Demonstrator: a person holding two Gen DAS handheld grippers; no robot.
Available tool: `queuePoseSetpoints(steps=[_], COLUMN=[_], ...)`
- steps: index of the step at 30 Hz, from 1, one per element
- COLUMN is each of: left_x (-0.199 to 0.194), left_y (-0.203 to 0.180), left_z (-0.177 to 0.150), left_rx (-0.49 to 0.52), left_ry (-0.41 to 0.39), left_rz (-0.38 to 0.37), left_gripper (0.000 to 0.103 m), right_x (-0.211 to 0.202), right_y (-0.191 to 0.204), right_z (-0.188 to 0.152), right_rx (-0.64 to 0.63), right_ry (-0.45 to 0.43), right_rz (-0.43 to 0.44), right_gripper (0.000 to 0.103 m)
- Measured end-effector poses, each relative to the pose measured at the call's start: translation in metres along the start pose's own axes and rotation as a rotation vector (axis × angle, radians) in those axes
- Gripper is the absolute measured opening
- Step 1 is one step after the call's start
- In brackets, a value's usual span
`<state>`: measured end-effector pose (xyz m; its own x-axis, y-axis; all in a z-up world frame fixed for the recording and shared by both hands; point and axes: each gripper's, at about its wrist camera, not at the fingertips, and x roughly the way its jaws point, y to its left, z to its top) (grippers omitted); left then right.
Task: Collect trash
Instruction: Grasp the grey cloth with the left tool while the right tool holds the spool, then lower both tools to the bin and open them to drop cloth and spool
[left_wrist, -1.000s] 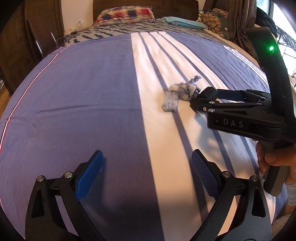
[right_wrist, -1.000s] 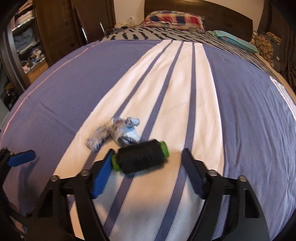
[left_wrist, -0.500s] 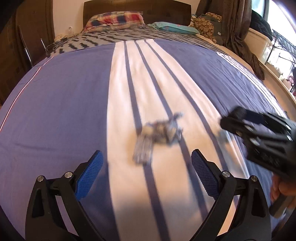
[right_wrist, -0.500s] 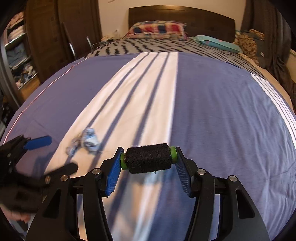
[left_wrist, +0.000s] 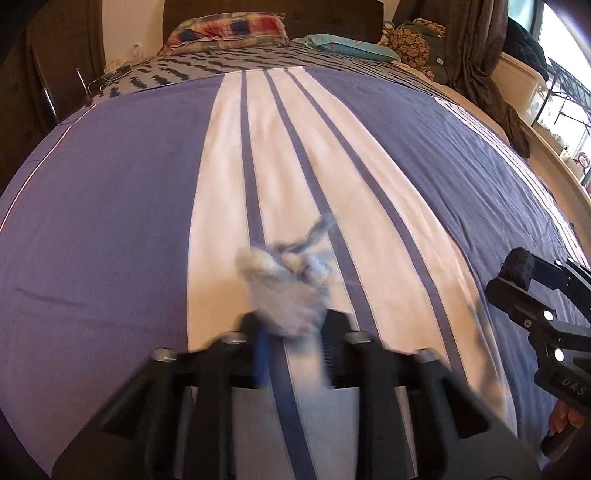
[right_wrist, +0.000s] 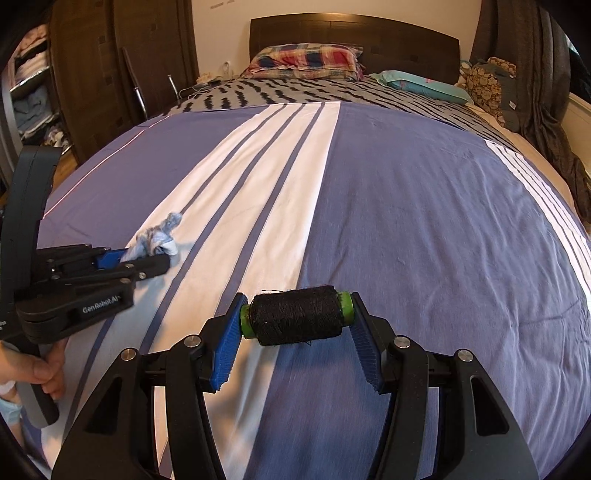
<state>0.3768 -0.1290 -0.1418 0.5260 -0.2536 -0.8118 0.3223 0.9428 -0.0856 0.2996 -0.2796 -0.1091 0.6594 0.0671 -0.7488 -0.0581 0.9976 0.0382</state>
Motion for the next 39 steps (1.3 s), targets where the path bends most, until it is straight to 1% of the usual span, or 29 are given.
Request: queuePoseSetpoints(steps=[3, 7, 12, 15, 20, 24, 27, 30, 33, 36, 39], left_x=[-0.017, -0.042, -0.084, -0.114, -0.162, -0.197, -0.214, -0.225, -0.229, -0.223, -0.207], left_y=[-0.002, -0.006, -0.015, -0.021, -0.029, -0.036, -0.041, -0.045, -0.048, -0.050, -0.049], left_z=[-0.020, -0.045, -0.082, -0.104, -0.145, -0.183, -0.206, -0.231, -0.257, -0.284, -0.310], left_rx=[0.004, 0.010, 0.018, 0.027, 0.034, 0.037, 0.031, 0.020, 0.008, -0.005, -0.019], left_ry=[0.011, 0.007, -0.020, -0.049, -0.099, -0.133, -0.145, -0.150, -0.128, -0.093, -0.035], left_rz=[-0.010, -0.028, -0.051, -0.063, -0.084, -0.098, -0.106, -0.110, -0.125, -0.128, -0.134], left_gripper=[0.014, 0.013, 0.013, 0.013, 0.013, 0.013, 0.013, 0.013, 0.013, 0.013, 0.013], right_x=[-0.014, -0.041, -0.075, -0.099, -0.142, -0.172, -0.191, -0.202, -0.206, -0.202, -0.194], right_y=[0.005, 0.014, 0.029, 0.036, 0.045, 0.056, 0.067, 0.077, 0.088, 0.096, 0.101], right_z=[-0.010, -0.025, -0.045, -0.060, -0.091, -0.121, -0.144, -0.167, -0.188, -0.212, -0.235], right_rx=[0.001, 0.013, 0.014, 0.020, 0.052, 0.048, 0.039, 0.030, 0.018, 0.017, 0.024], right_ry=[-0.003, -0.014, -0.032, -0.049, -0.086, -0.116, -0.133, -0.133, -0.117, -0.082, -0.035], right_rz=[0.000, 0.013, 0.027, 0.033, 0.053, 0.052, 0.060, 0.081, 0.097, 0.113, 0.123], right_gripper=[0.056, 0.056, 0.056, 0.056, 0.056, 0.056, 0.056, 0.056, 0.056, 0.056, 0.056])
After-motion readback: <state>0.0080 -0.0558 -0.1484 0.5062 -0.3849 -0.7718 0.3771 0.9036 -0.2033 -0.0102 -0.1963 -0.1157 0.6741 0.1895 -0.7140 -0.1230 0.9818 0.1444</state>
